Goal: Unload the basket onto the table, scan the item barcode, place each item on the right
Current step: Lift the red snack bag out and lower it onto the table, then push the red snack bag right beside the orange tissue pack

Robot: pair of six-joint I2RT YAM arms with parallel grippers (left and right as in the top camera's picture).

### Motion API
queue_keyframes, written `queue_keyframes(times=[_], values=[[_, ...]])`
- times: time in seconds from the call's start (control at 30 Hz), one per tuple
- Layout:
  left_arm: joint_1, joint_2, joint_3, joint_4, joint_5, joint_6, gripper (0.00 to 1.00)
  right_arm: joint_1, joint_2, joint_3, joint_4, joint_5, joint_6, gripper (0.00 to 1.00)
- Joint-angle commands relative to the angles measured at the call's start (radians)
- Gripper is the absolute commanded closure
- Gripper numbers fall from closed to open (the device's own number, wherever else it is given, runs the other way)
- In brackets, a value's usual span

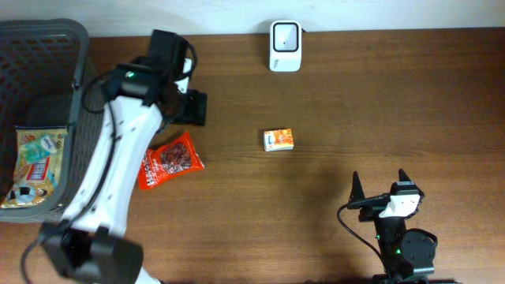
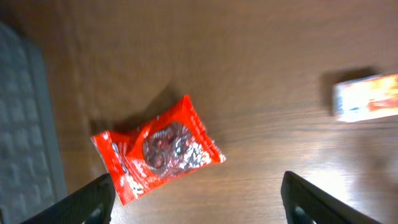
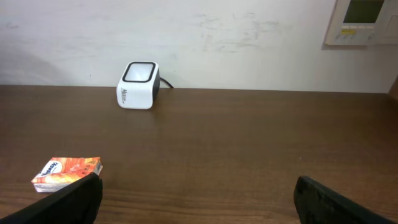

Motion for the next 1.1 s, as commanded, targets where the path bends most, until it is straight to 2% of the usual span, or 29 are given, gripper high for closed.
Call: queue_keyframes(times=[0.0, 0.03, 0.07, 0.13, 0.2, 0.53, 0.73, 0.9, 1.07], values=[[0.0, 0.082, -0.013, -0.023, -0.057, -0.015, 0.45, -0.006, -0.006, -0.005, -0.006, 0.016, 0.0, 0.02], [0.0, 0.1, -0.013, -0.026, -0.056, -0.016, 0.51, -0.006, -0.006, -0.005, -0.006, 0.016, 0.0, 0.02], [0.0, 0.114, -0.013, -0.028, -0.056, -0.016, 0.53, -0.006, -0.006, -0.005, -0.006, 0.016, 0.0, 0.02], [0.0, 0.15, -0.013, -0.035, -0.057, -0.016, 0.49, -0.006, -0.006, -0.005, -0.006, 0.016, 0.0, 0.02], [0.0, 0.174, -0.013, -0.041, -0.057, -0.016, 0.4, -0.006, -0.006, -0.005, -0.006, 0.016, 0.0, 0.02], [-0.007, 0.29, -0.014, -0.134, -0.056, -0.041, 0.32, -0.006, -0.006, -0.005, -0.006, 0.016, 0.0, 0.02], [-0.007, 0.301, -0.07, -0.122, -0.052, -0.042, 0.26, -0.006, -0.006, -0.005, -0.006, 0.016, 0.0, 0.02], [-0.007, 0.301, -0.168, -0.059, -0.052, -0.042, 0.25, -0.006, -0.006, -0.005, -0.006, 0.016, 0.0, 0.02], [-0.006, 0.301, -0.257, 0.092, -0.068, -0.042, 0.25, -0.006, -0.006, -0.005, -0.006, 0.016, 0.0, 0.02]])
